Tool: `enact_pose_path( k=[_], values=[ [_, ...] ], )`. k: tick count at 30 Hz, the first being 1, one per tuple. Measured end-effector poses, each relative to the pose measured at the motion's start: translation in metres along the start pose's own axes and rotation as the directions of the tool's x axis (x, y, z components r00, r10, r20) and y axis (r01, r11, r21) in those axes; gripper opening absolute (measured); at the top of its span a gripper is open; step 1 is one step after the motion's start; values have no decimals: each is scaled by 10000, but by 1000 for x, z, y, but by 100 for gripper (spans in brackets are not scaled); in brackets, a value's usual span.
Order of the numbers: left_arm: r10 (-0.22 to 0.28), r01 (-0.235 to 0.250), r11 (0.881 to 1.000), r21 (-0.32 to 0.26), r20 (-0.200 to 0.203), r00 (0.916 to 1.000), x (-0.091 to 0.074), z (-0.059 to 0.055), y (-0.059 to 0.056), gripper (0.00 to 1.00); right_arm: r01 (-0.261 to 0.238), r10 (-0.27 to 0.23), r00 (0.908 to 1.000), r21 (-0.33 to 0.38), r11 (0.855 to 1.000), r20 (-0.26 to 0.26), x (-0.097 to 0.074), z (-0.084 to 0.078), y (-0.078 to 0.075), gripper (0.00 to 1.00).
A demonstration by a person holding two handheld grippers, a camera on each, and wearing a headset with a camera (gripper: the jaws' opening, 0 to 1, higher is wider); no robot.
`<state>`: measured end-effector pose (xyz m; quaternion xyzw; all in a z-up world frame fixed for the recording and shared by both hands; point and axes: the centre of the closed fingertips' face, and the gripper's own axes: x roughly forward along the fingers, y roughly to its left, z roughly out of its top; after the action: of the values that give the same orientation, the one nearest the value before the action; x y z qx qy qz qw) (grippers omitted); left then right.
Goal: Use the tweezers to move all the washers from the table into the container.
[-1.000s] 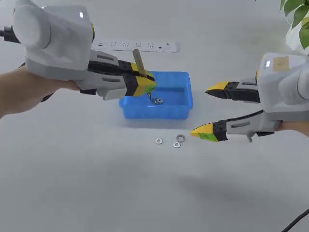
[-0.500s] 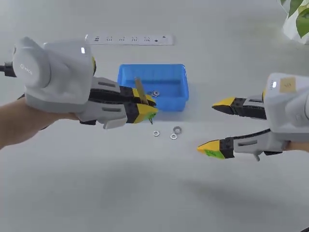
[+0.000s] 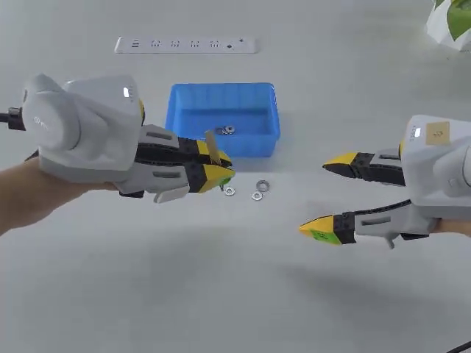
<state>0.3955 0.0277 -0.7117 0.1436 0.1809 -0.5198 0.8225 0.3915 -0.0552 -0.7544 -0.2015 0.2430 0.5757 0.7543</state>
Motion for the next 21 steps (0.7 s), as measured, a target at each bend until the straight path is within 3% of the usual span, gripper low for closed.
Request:
enact_pose_path(
  k=[8, 15, 21],
  values=[
    [-317, 325, 9977, 587, -153, 9994, 18, -4, -2, 10, -41, 40, 9999, -85, 10000, -106, 2, -5, 5, 61],
    [-424, 446, 9962, 750, -310, 9986, 19, -13, -2, 10, -177, 176, 9997, -65, 9998, -148, 5, -9, 8, 61],
    [-383, 407, 9943, 984, -258, 9989, 22, -13, 2, 10, -247, 247, 9997, 22, 9997, 47, 10, -4, 11, 61]
  ],
)
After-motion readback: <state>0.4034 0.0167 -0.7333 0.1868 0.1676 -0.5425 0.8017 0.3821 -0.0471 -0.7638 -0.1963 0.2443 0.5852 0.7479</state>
